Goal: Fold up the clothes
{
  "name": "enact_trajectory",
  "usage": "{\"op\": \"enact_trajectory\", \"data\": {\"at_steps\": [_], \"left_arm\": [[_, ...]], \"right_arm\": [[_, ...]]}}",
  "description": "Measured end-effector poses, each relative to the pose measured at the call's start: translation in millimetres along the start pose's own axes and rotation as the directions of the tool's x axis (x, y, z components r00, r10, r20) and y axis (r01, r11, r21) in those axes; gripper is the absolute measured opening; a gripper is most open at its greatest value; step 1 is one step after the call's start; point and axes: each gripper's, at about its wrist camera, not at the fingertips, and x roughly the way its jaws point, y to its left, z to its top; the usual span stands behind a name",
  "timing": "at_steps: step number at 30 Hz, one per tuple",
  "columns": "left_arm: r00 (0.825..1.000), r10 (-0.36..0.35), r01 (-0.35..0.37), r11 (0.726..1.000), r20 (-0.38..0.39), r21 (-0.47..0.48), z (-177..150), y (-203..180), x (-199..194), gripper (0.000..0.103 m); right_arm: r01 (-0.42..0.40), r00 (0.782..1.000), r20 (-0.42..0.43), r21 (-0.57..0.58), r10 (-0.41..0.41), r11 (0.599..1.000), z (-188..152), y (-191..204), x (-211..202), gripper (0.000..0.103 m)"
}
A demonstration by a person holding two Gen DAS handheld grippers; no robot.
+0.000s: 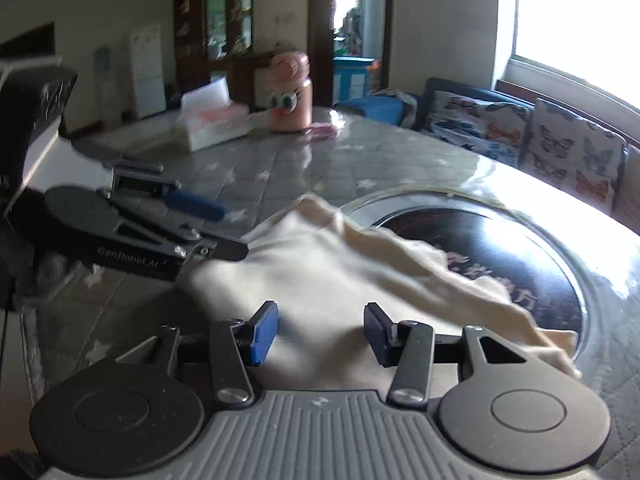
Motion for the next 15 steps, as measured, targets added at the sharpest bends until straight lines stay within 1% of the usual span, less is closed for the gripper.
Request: {"op": "enact_trajectory", "data": {"at_steps": [2,4,7,11,15], "left_arm": [[1.000,0.006,-0.006,1.000,0.008,-0.010,-2,5,-6,0.054],[1.000,0.011,-0.011,1.000,0.018,-0.025,-4,10,-13,0.054],[0.999,-0.002,0.003,0.999,0.034,-0.040,-7,16,-21,0.056],[1.000,-0.011,0.012,0.999,0.016,-0.030,-13,15,-20,0.056],[1.000,-0.009,0.008,0.999,-0.009,-0.041,-19,19,-15,0.056]], "right_arm": [[0.014,1.000,0.001,-0.027,-0.014,1.000,0,6,-1,0.049],[0.011,1.000,0.010,-0.033,-0.011,0.999,3,8,-6,0.049],[0.003,1.000,0.031,-0.051,-0.001,0.999,12,13,-9,0.049],[-0.022,0.999,0.027,-0.075,0.024,0.997,20,24,2,0.049],[-0.055,0.998,-0.019,-0.122,0.053,0.991,17,37,15,0.049]]}}
